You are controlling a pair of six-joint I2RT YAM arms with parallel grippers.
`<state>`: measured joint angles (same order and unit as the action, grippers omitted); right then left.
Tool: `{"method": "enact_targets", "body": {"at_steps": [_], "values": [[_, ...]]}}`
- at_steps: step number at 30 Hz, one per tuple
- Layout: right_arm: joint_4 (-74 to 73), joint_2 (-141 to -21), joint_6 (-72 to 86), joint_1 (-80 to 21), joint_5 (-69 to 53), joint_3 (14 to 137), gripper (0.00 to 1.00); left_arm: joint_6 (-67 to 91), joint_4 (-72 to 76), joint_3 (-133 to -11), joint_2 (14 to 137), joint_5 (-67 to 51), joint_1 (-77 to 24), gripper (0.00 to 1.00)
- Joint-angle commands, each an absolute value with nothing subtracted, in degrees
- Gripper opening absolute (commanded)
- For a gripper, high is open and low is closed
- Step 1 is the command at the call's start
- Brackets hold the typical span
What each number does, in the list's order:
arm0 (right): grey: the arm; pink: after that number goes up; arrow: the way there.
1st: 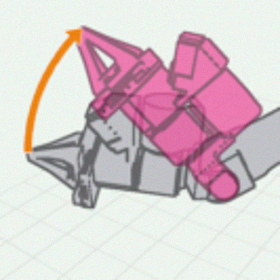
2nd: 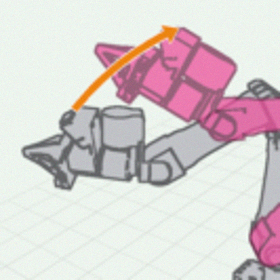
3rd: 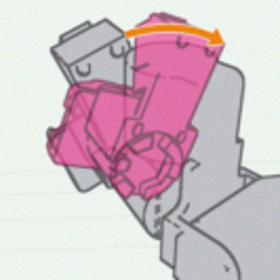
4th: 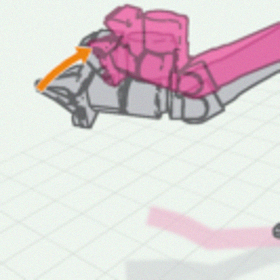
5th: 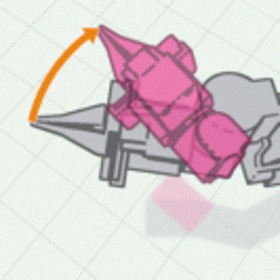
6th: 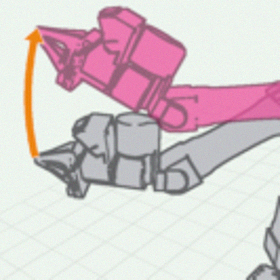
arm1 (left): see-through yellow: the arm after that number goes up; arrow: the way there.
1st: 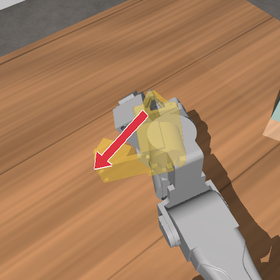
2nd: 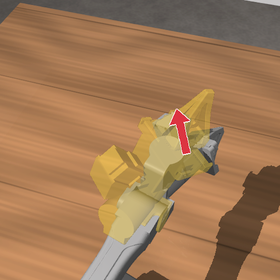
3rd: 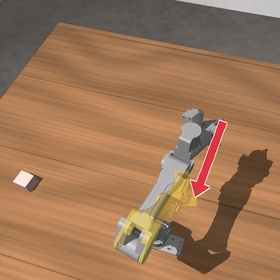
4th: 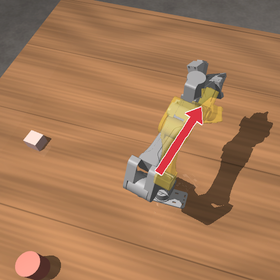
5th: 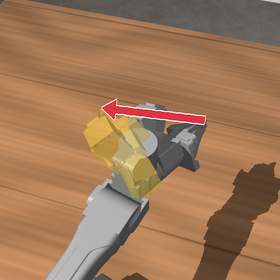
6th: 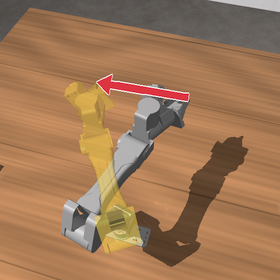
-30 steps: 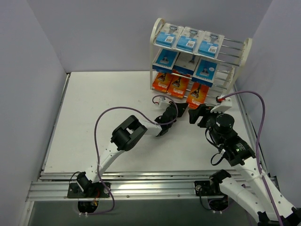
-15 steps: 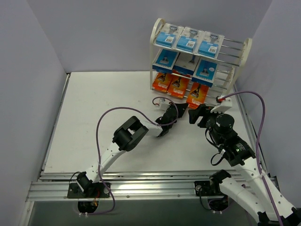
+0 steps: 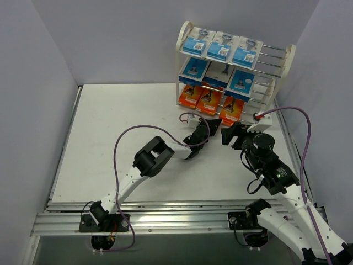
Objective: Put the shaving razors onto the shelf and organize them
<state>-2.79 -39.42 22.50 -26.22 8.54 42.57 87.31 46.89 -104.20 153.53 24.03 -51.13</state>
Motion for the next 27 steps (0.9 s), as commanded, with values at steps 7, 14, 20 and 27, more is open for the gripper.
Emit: {"method": "enact_targets", "body": {"at_steps": [7, 14, 20, 27], "values": [[-0.53, -39.64, 22.32, -25.84, 8.35, 41.92, 0.70, 86.48, 47.11, -107.84, 154.78, 26.10, -50.19, 0.02], [-0.53, -39.73, 22.32, -25.75, 8.26, 41.92, 0.70, 86.83, 47.02, -107.84, 155.30, 26.28, -49.75, 0.02], [-0.53, -39.90, 22.32, -25.84, 8.26, 41.92, 0.71, 87.10, 47.11, -108.37, 155.83, 27.07, -49.66, 0.02], [-0.53, -40.08, 22.32, -25.84, 8.17, 41.84, 0.70, 87.45, 47.55, -109.25, 156.53, 27.60, -49.22, 0.02]]}}
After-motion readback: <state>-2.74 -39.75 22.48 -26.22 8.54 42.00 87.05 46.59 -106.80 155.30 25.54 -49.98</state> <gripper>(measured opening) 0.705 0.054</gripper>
